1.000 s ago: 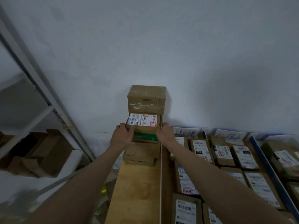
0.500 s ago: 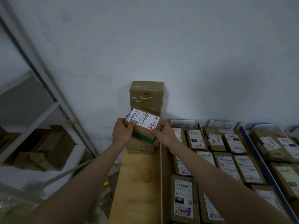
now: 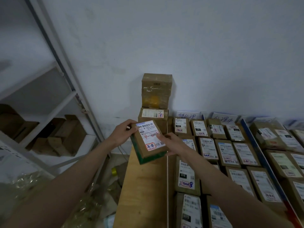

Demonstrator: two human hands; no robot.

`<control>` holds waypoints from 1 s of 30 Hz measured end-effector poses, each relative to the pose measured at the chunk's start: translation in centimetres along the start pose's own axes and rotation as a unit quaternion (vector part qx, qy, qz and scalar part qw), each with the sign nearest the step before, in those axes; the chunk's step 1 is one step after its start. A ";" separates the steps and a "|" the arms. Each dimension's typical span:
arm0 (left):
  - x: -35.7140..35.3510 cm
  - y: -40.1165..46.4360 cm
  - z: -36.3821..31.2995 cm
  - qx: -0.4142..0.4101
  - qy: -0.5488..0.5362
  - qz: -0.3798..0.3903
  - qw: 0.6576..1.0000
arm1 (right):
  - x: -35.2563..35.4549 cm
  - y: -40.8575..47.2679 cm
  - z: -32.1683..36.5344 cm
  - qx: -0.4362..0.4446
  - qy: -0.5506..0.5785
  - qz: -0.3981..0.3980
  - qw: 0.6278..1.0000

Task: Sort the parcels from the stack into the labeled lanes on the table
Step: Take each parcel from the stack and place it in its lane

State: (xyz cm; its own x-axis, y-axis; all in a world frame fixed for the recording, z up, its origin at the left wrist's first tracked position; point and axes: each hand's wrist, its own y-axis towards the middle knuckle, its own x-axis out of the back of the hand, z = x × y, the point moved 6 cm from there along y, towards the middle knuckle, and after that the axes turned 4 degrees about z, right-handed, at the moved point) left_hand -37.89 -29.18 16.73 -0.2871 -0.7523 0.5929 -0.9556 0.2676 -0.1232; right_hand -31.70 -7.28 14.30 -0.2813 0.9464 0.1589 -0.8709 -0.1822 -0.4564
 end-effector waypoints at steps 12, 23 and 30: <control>-5.0 -5.7 -2.5 -0.031 0.048 -0.003 0.998 | -2.2 -6.0 -4.3 -0.077 0.004 -0.038 0.996; -17.0 -12.8 -9.1 -0.174 0.360 0.045 0.915 | 7.6 -21.3 -14.1 -0.138 0.035 -0.309 0.940; -28.2 -17.0 -15.9 -0.252 0.415 0.108 0.867 | 13.2 -34.9 -21.6 -0.178 0.097 -0.401 0.893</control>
State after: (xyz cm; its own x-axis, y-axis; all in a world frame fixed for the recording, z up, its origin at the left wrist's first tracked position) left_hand -12.54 -2.92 14.76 -0.1089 -0.0149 0.9939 -0.6751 0.7350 -0.0629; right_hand 3.73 17.32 13.37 0.4811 0.7689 0.4211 -0.5672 0.6392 -0.5193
